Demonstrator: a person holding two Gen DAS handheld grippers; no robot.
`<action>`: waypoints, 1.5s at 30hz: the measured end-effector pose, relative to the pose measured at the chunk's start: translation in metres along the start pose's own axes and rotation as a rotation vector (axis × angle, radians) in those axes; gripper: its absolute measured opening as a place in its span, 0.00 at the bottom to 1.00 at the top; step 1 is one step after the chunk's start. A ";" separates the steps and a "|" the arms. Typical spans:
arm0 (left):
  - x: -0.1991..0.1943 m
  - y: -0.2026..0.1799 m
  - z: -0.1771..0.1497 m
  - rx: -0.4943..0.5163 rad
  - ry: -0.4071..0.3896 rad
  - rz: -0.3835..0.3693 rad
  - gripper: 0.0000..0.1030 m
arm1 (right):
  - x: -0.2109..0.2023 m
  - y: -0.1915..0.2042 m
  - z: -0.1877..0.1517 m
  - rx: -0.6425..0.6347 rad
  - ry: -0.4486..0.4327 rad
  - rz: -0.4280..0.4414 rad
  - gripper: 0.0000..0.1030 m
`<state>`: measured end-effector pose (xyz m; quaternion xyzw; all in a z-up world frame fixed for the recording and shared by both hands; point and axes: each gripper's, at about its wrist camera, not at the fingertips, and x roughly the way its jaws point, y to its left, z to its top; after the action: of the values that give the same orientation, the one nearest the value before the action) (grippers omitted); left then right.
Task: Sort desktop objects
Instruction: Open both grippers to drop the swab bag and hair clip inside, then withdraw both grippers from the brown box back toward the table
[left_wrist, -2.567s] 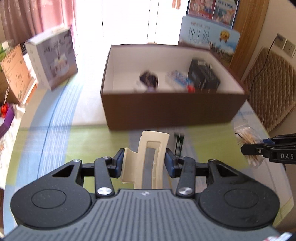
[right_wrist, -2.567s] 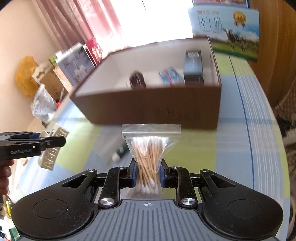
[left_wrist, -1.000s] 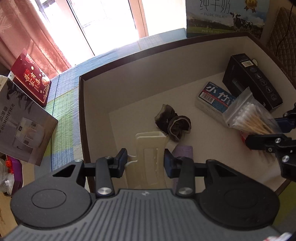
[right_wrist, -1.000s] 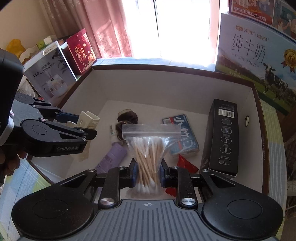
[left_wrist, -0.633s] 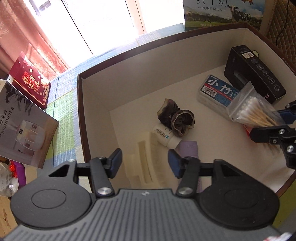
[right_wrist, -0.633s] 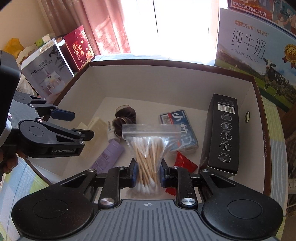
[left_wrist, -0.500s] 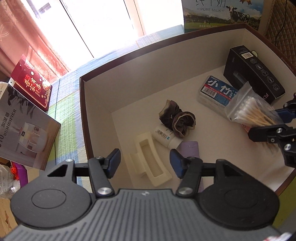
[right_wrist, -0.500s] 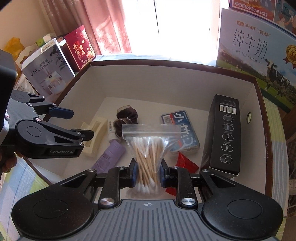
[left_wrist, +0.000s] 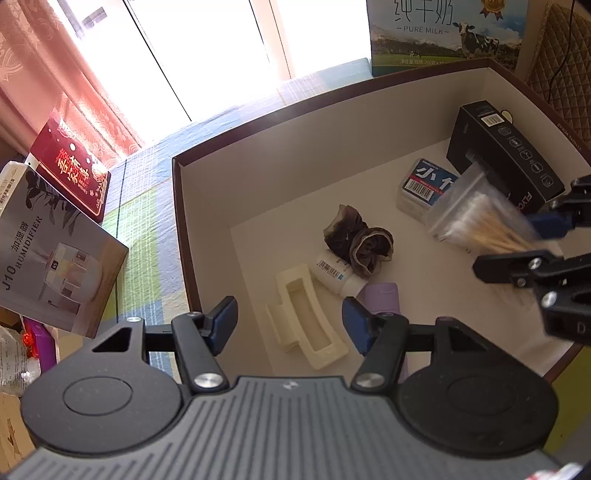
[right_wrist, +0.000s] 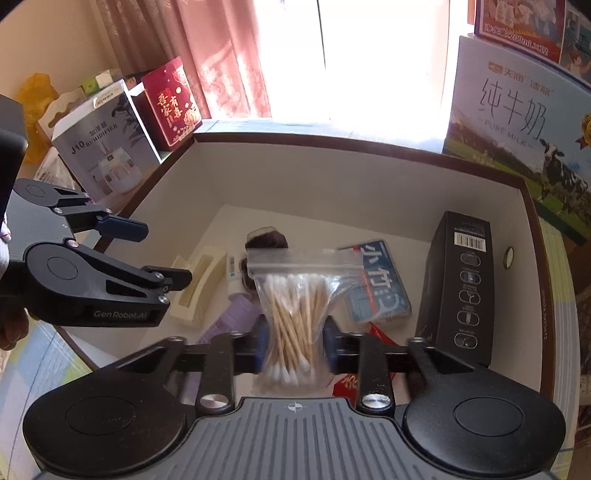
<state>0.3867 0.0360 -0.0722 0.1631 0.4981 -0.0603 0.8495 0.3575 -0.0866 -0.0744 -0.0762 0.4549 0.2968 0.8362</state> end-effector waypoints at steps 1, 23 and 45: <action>-0.001 0.000 0.000 -0.004 -0.002 -0.003 0.58 | -0.002 0.001 -0.001 -0.005 -0.022 -0.006 0.69; -0.044 -0.006 -0.014 -0.056 -0.078 -0.023 0.83 | -0.041 -0.006 -0.019 0.001 -0.058 -0.028 0.95; -0.118 -0.025 -0.044 -0.170 -0.167 -0.008 0.87 | -0.109 -0.001 -0.043 0.031 -0.161 -0.081 0.98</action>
<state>0.2850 0.0201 0.0049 0.0828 0.4297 -0.0345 0.8985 0.2831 -0.1514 -0.0110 -0.0573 0.3872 0.2610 0.8824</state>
